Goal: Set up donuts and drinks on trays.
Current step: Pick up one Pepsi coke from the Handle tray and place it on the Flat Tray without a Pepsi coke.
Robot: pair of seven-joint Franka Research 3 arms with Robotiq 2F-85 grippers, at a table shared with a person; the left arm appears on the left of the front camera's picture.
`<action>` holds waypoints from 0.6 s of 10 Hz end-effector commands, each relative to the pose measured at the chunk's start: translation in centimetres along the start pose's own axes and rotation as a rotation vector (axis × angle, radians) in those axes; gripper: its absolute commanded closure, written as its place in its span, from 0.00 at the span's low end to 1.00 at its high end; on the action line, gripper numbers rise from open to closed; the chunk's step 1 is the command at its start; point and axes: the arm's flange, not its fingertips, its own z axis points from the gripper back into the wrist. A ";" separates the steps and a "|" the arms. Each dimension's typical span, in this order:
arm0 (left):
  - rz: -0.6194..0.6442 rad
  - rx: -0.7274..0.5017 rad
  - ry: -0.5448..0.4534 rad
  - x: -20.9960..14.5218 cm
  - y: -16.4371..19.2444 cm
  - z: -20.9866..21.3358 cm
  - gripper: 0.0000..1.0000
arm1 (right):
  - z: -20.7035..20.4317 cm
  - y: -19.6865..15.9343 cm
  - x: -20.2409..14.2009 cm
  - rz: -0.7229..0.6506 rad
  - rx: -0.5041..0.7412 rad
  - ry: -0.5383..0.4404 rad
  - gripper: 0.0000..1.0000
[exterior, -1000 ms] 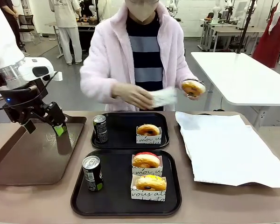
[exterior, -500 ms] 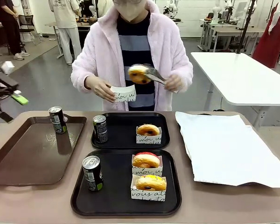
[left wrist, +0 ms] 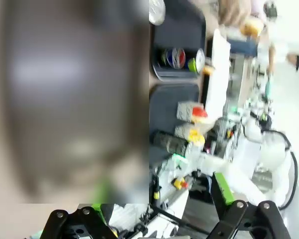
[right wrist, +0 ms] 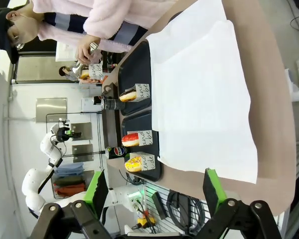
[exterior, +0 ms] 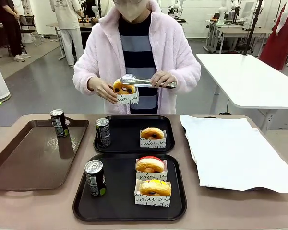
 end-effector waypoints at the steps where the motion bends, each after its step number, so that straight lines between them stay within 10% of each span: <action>1: -0.042 -0.027 -0.067 0.8 0.7 0.6 0.00 | -0.1 0.1 0.2 0.014 0.021 -0.007 0.00; 6: -0.005 -0.162 -0.051 0.9 4.8 3.8 0.00 | -0.1 0.1 0.2 0.014 0.021 -0.007 0.00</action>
